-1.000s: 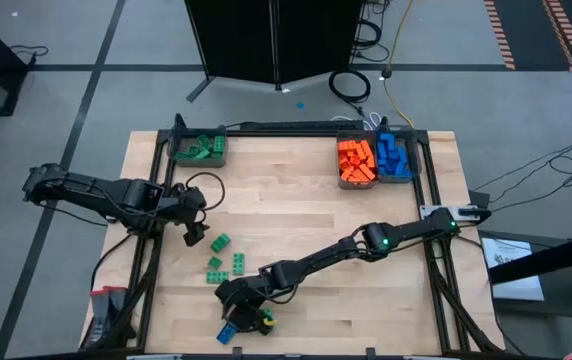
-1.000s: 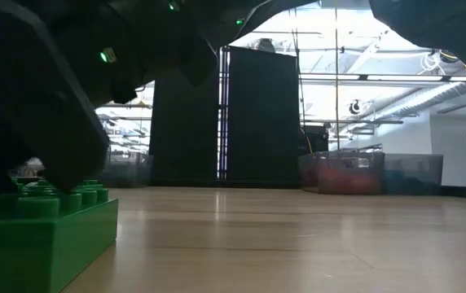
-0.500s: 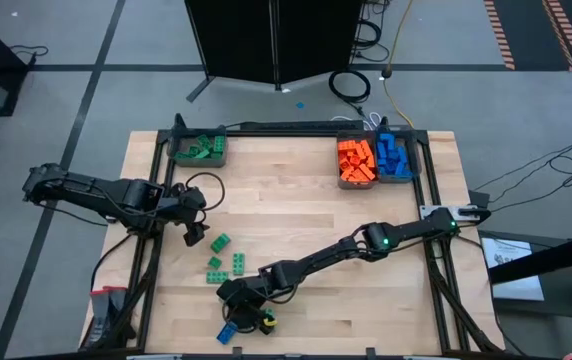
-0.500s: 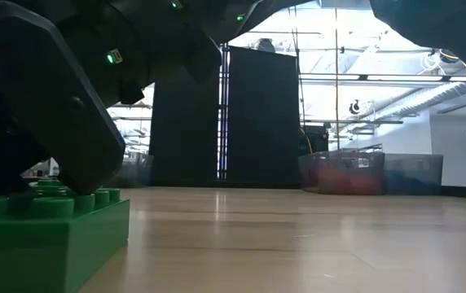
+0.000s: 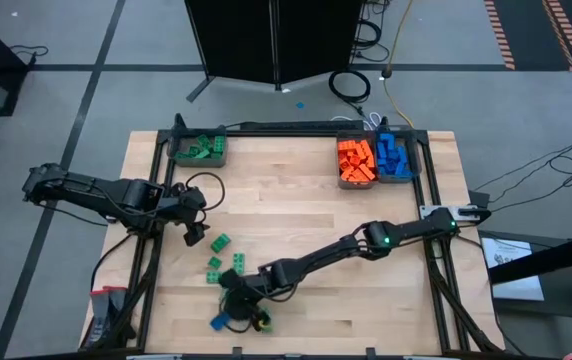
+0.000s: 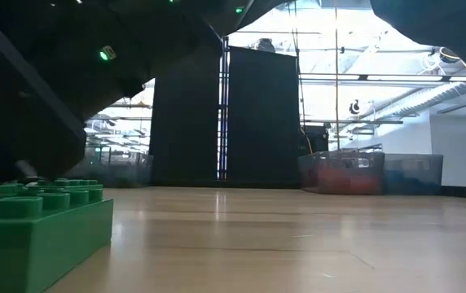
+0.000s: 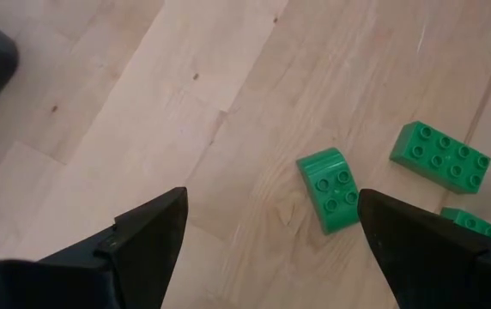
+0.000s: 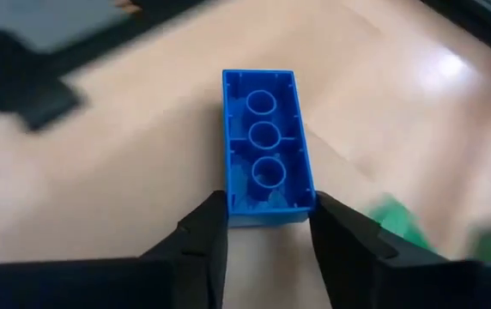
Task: Sort blocks
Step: Put the blue game piece into the right black bin
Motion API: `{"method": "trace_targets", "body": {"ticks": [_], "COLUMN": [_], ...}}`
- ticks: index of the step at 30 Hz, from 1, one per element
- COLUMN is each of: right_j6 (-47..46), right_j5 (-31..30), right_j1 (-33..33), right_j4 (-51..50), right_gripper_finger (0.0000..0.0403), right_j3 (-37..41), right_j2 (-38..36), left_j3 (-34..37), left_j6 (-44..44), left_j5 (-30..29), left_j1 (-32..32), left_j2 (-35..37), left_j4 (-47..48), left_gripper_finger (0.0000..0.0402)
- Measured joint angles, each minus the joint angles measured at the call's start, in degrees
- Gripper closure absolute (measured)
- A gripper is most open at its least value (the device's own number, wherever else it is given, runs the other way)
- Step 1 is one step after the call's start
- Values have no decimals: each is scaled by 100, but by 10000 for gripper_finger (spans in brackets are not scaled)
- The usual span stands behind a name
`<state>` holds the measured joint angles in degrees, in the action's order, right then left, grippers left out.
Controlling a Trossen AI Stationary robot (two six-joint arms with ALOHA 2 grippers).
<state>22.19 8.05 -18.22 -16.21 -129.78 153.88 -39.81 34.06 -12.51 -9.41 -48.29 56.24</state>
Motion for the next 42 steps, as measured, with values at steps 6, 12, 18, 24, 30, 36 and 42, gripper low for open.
{"method": "trace_targets", "body": {"ticks": [6, 12, 18, 24, 30, 36, 42], "right_j6": [-744, -822, -791, -608, -574, -1015, -1626], "right_j5": [-171, -106, -59, -84, -633, -1282, -2039], "right_j1": [318, 566, 732, 1011, 1546, 2458, 3582], "right_j4": [-768, -2040, -3811, -6101, -7381, -7372, -7063], "right_gripper_finger": [270, 285, 278, 280, 279, 279, 279], "right_j3": [30, 19, 18, 18, 181, 1291, 3037], "right_j2": [-371, -931, -1408, -1978, -2688, -4113, -5639], "left_j3": [2, 2, 2, 2, 2, 2, 2], "left_j6": [2, 2, 2, 2, 2, 7, 11], "left_j5": [0, 1, -6, -21, -108, -131, -288], "left_j1": [0, 0, 0, 0, 0, 0, 0], "left_j2": [0, -3, -2, -2, 0, -2, -2], "left_j4": [-30, -46, -62, -98, -185, -190, -221], "left_gripper_finger": [59, 59, 59, 59, 59, 59, 59]}}
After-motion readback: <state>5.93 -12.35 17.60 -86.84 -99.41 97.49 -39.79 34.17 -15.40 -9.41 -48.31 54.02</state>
